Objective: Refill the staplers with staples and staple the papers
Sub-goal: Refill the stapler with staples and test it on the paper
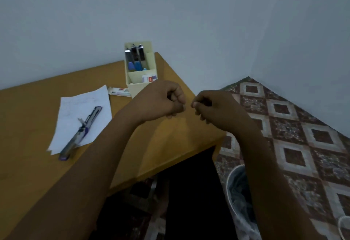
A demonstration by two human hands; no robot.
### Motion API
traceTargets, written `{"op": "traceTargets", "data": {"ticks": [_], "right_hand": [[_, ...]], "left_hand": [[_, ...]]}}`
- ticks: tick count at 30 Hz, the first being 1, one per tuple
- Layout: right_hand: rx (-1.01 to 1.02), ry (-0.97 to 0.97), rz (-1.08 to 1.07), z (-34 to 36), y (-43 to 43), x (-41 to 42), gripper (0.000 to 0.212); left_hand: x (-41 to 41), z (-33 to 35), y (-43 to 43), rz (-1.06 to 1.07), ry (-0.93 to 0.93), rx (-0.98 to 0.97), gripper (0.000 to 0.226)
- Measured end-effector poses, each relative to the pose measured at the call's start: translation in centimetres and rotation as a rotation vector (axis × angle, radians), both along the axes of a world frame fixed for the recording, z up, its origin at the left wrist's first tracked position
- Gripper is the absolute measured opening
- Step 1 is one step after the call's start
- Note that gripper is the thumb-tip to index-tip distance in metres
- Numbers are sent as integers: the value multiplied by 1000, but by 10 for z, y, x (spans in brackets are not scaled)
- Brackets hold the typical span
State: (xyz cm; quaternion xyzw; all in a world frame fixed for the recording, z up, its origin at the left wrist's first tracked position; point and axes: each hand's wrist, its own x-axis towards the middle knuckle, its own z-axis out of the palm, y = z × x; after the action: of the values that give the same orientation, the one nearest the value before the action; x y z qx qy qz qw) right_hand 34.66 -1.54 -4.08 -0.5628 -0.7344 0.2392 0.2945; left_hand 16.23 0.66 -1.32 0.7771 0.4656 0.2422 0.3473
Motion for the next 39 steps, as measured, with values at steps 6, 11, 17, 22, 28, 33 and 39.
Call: {"op": "traceTargets", "data": {"ticks": [6,11,17,22,28,33,39], "right_hand": [[55,-12,223,1,40,-104,14],[167,-24,327,-16,69,-186,13],[146,-301,268,-46,108,-245,52],[209,-553,141,-68,136,-258,44],[219,-388,81,-68,142,-261,41],[252,-239,169,-54,137,-260,59],[337,-153,296,-46,128,-262,50]], "left_hand": [[-99,1,0,205,-26,32,6],[-178,-17,-2,423,-92,38,8],[-239,-35,5,558,-168,44,2],[-262,-51,18,621,-216,50,3],[-265,-69,32,658,-238,88,2],[-261,-83,36,715,-227,221,5],[-245,-81,36,699,-211,332,24]]}}
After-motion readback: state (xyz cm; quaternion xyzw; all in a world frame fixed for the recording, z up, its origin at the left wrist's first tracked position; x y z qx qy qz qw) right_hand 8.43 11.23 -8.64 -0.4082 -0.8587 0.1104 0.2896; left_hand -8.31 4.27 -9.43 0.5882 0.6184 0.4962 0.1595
